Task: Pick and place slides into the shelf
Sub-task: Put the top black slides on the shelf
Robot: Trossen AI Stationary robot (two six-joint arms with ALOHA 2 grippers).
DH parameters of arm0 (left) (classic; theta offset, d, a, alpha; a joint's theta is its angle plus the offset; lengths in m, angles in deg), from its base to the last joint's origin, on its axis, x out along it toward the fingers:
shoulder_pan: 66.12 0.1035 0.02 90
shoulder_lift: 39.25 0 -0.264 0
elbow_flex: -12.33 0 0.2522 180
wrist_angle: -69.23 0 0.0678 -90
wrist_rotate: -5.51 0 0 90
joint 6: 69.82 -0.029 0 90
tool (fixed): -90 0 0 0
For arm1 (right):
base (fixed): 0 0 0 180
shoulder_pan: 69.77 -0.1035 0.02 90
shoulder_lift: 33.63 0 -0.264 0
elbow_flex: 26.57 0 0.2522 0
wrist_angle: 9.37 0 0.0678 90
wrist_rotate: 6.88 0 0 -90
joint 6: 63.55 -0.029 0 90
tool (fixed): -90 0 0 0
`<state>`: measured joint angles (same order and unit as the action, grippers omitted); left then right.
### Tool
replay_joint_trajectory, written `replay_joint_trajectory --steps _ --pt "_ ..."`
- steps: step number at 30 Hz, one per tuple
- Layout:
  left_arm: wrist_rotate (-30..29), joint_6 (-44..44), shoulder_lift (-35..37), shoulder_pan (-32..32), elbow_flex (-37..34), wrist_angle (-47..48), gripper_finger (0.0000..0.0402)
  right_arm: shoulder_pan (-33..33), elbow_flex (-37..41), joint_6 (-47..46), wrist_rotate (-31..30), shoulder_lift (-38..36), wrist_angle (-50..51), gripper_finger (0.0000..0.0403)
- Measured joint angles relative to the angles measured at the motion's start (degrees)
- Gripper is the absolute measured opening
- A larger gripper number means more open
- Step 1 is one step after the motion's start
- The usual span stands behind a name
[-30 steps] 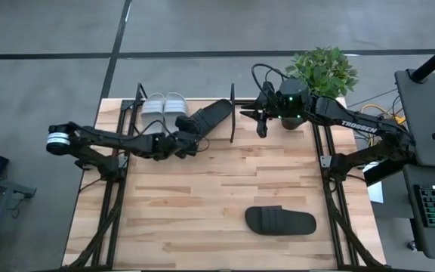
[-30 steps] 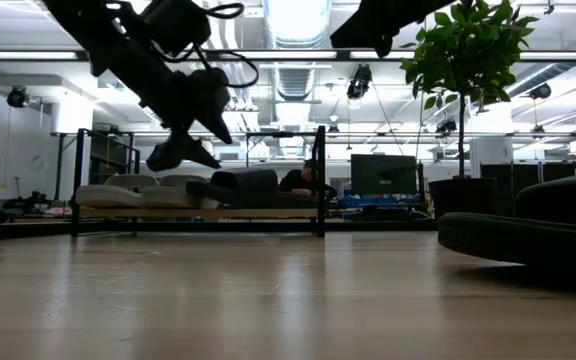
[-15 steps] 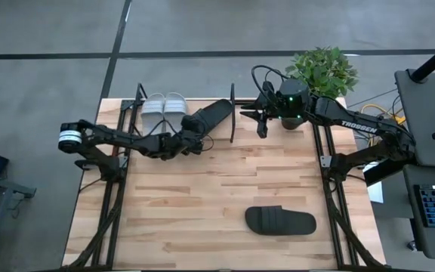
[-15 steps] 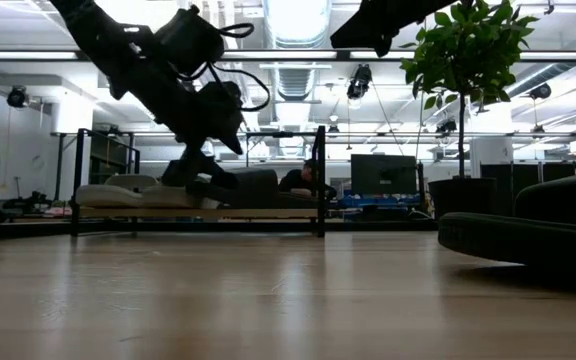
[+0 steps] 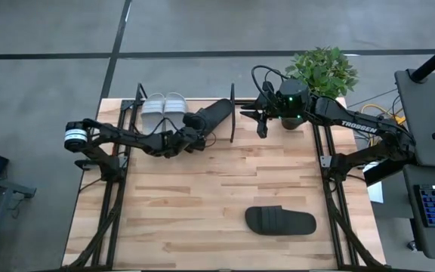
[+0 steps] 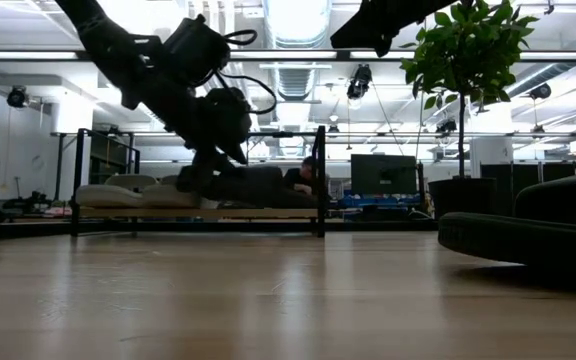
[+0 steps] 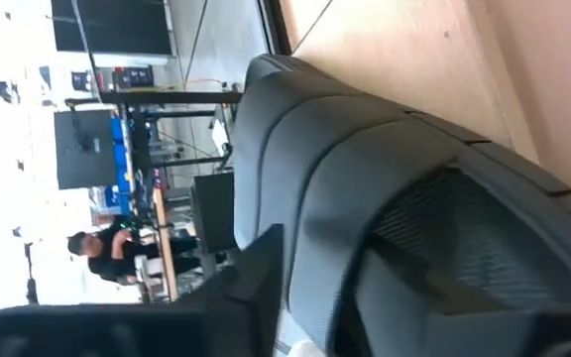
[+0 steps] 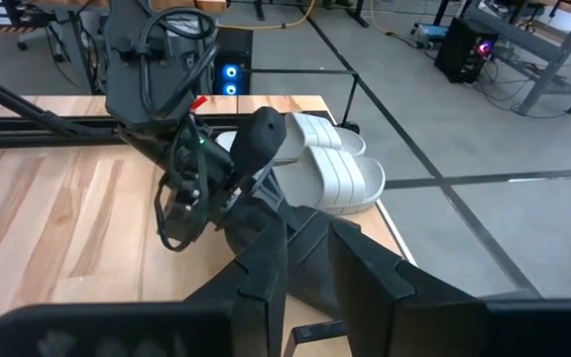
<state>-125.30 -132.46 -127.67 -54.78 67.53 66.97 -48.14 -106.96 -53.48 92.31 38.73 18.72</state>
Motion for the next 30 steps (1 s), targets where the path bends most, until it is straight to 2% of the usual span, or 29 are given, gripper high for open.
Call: replay_joint_trajectory --steps 3,5,17,24,30 --pt "0.13 2.18 0.04 0.04 0.34 -0.10 0.0035 0.00 0.00 0.00 0.00 0.00 0.00 0.0068" --pt "-0.08 2.28 0.07 0.02 0.46 -0.10 0.0011 0.00 0.00 0.00 0.00 0.00 0.01 0.0070" --pt "-5.58 1.91 0.42 -0.23 2.85 0.04 0.0002 0.00 0.00 0.00 0.00 0.00 0.05 0.0069" --pt "-14.77 2.08 0.44 -1.67 3.81 0.24 0.0001 0.00 0.00 0.00 0.00 0.00 0.10 0.0066" --pt "-17.93 3.24 0.44 -3.73 4.36 0.13 0.0001 0.00 0.00 0.00 0.00 0.00 0.09 0.0070"
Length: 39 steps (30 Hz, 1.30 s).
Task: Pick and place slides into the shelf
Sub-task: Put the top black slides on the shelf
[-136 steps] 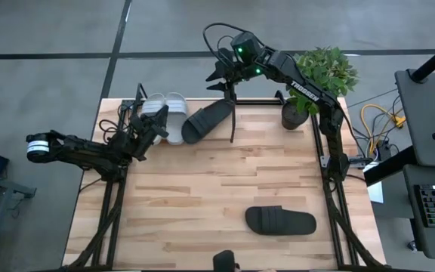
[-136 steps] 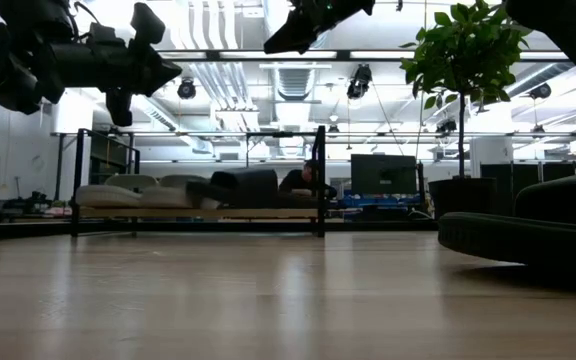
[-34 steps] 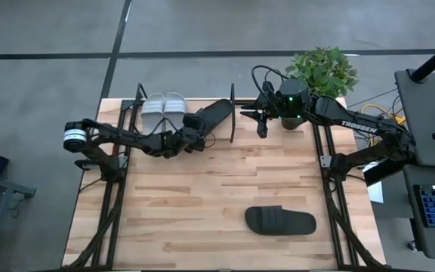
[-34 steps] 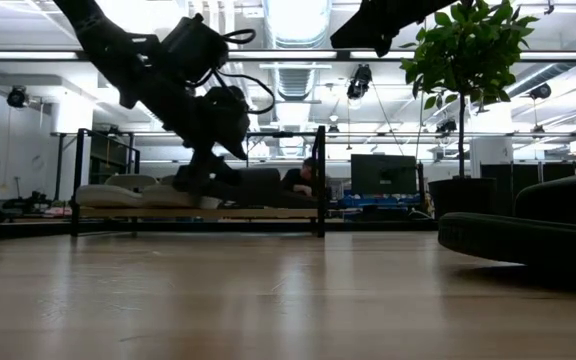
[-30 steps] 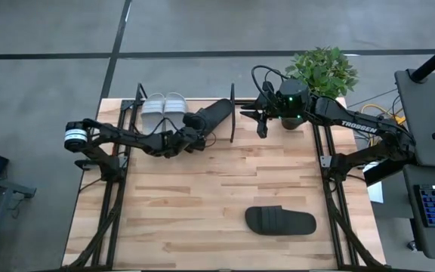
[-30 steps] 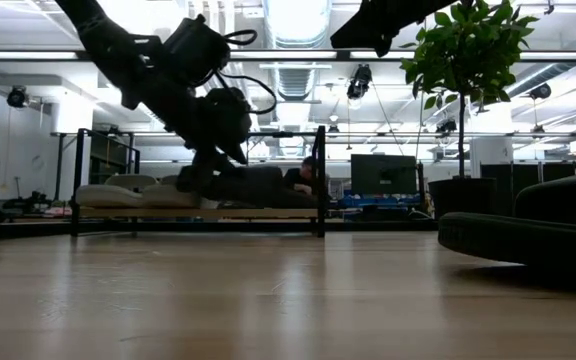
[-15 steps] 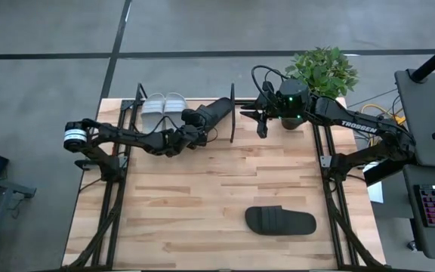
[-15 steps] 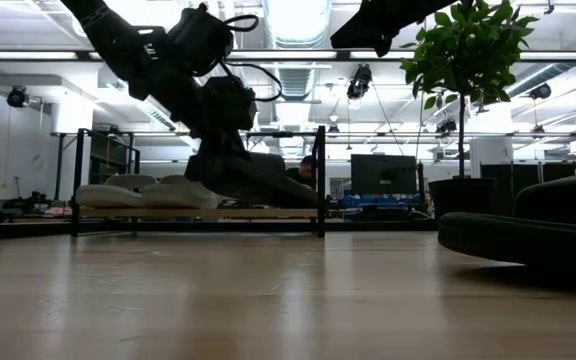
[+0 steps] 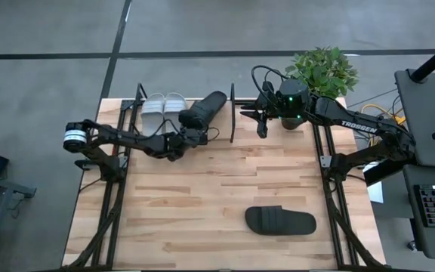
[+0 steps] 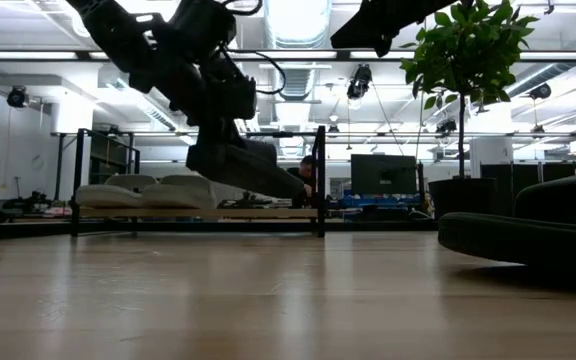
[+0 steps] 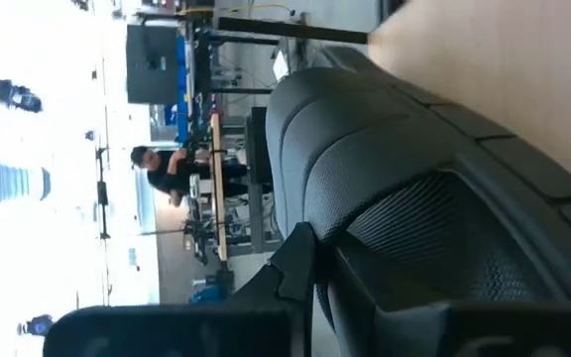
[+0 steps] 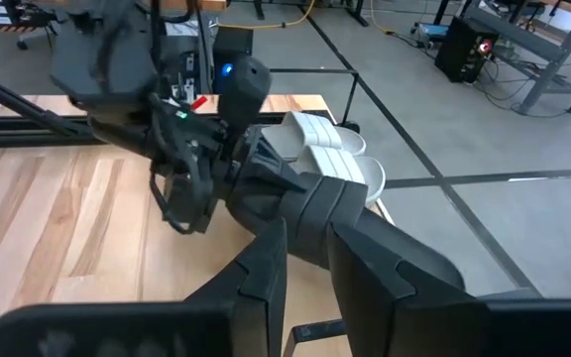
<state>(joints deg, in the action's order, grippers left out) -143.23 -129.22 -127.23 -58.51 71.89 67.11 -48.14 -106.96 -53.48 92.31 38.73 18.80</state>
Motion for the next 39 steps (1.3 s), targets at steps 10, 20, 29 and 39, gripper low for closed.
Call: replay_joint_trajectory --steps 10,20,29,39 --pt "-9.64 19.79 0.00 -2.53 4.11 0.38 0.0000 0.00 0.00 -0.63 -0.01 0.00 0.06 0.0064" --pt "-19.19 31.91 -4.13 -4.14 6.04 0.25 0.0000 0.02 0.00 -0.63 -0.02 0.00 0.13 0.0075" --pt "-27.38 29.10 -14.42 -5.04 14.98 -0.11 0.0000 0.02 0.01 -0.61 -0.03 0.00 0.35 0.0071" --pt "-29.10 36.56 -17.49 -5.36 14.59 -0.18 0.0000 0.02 0.01 -0.62 -0.04 0.00 0.35 0.0075"
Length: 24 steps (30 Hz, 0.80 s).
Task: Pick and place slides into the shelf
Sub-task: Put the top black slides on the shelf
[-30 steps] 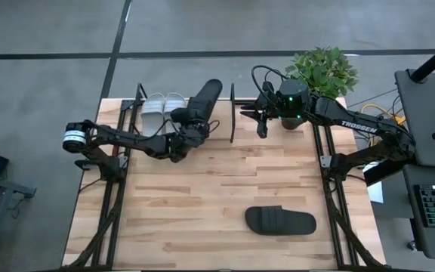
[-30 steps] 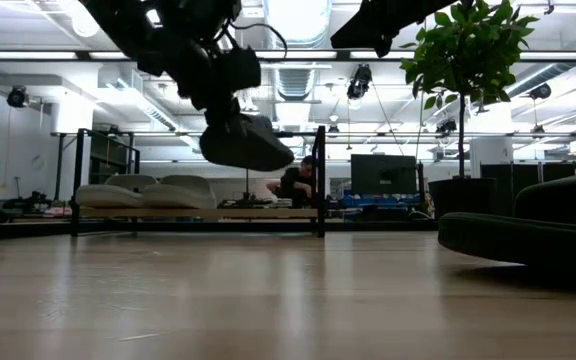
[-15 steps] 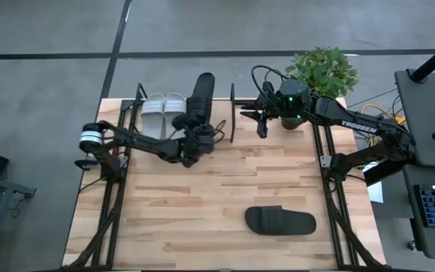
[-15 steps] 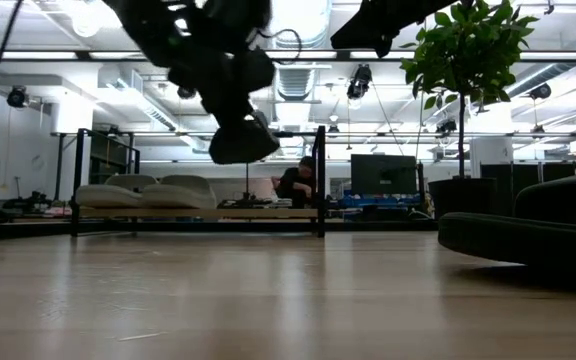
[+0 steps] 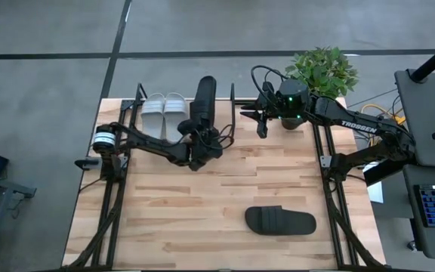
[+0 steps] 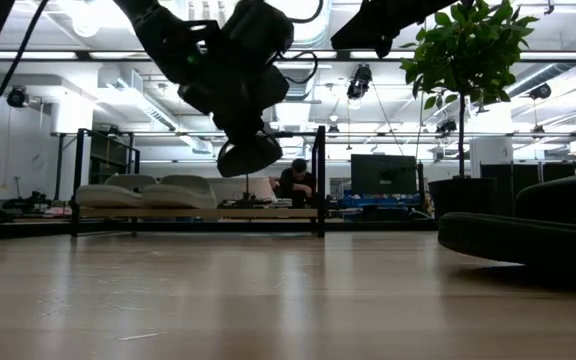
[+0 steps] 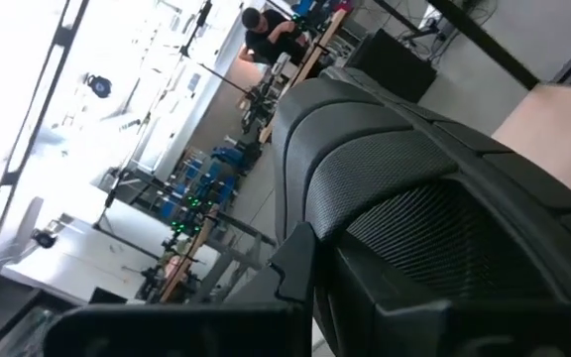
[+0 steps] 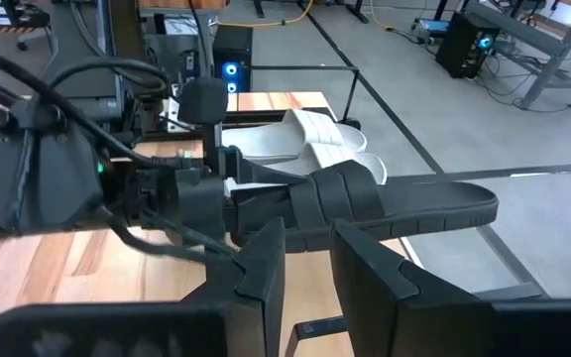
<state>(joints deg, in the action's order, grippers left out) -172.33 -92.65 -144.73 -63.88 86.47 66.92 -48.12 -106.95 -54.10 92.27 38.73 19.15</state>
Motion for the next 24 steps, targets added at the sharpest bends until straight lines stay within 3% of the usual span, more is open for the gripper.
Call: replay_joint_trajectory --steps 14,24 --pt "1.21 -2.88 -5.82 0.00 -0.57 0.79 0.0000 0.00 0.01 -0.43 0.00 0.00 -0.04 0.0070" --pt "1.21 -3.06 -5.39 -0.09 -0.85 2.77 0.0000 0.00 0.01 -0.45 -0.02 0.00 -0.02 0.0079"
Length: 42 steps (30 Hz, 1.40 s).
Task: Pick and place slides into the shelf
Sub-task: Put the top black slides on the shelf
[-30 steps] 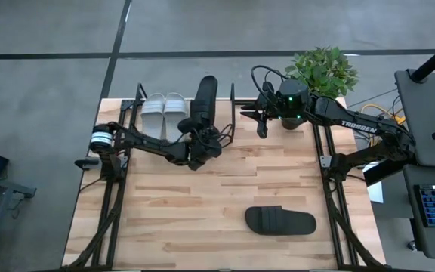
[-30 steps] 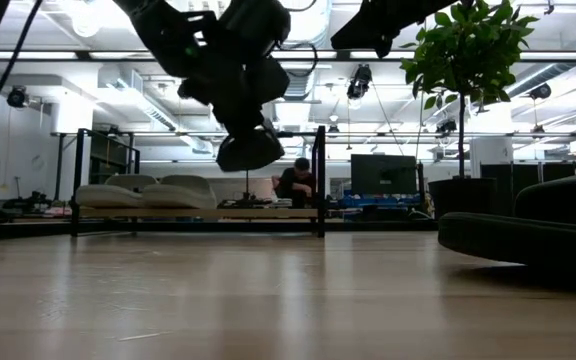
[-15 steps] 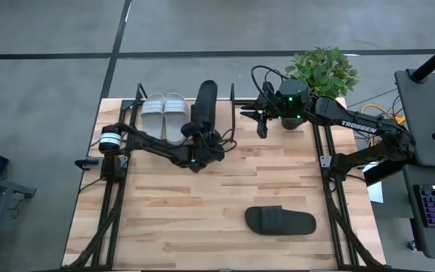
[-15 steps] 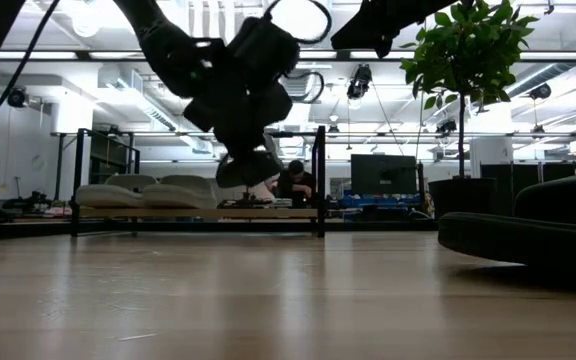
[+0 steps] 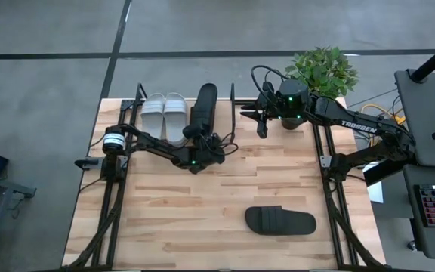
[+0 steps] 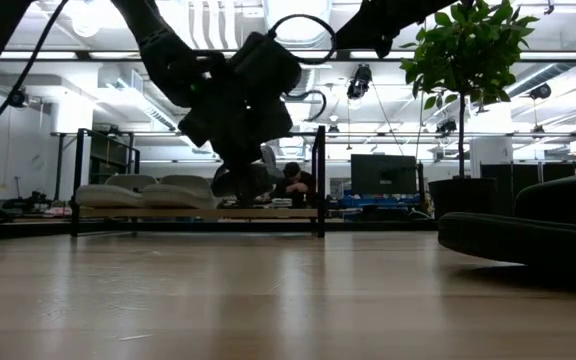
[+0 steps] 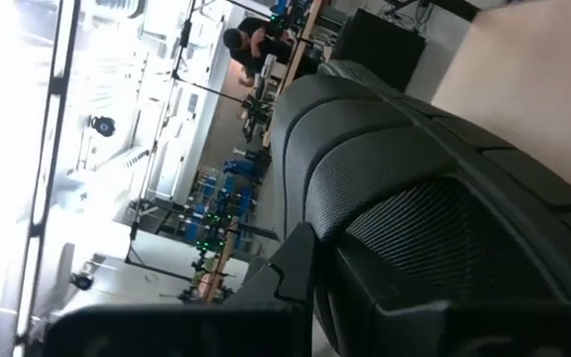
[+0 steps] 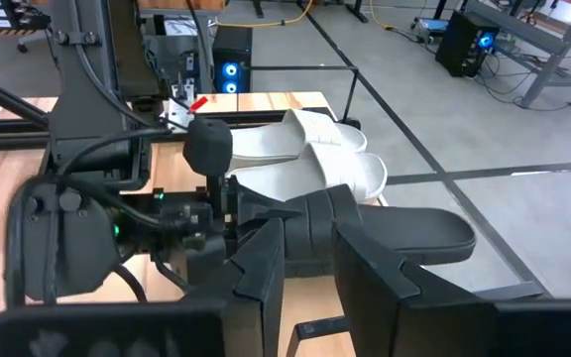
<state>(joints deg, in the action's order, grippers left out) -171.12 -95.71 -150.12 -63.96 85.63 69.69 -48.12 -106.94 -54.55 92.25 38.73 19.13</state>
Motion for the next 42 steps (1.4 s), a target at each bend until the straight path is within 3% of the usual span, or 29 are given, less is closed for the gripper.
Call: replay_joint_trajectory --steps 10,21,33,38,42 --pt "1.79 3.43 0.00 -0.66 -2.23 3.85 0.0000 0.00 -0.01 -0.01 0.00 0.00 -0.01 0.0068" --pt "2.53 17.58 0.10 -0.74 -2.26 14.91 0.0000 0.00 0.00 -0.02 -0.02 0.00 0.00 0.0076" --pt "2.86 19.52 0.13 -0.68 -2.17 16.99 0.0000 0.00 0.00 -0.02 -0.01 0.00 0.02 0.0075" --pt "4.20 19.54 0.13 -0.66 -2.17 16.94 0.0023 0.00 0.00 0.02 -0.02 0.00 0.02 0.0079" --pt "9.78 19.75 0.33 -0.66 -2.17 16.96 0.0058 0.00 0.00 0.05 -0.02 0.01 0.04 0.0076"
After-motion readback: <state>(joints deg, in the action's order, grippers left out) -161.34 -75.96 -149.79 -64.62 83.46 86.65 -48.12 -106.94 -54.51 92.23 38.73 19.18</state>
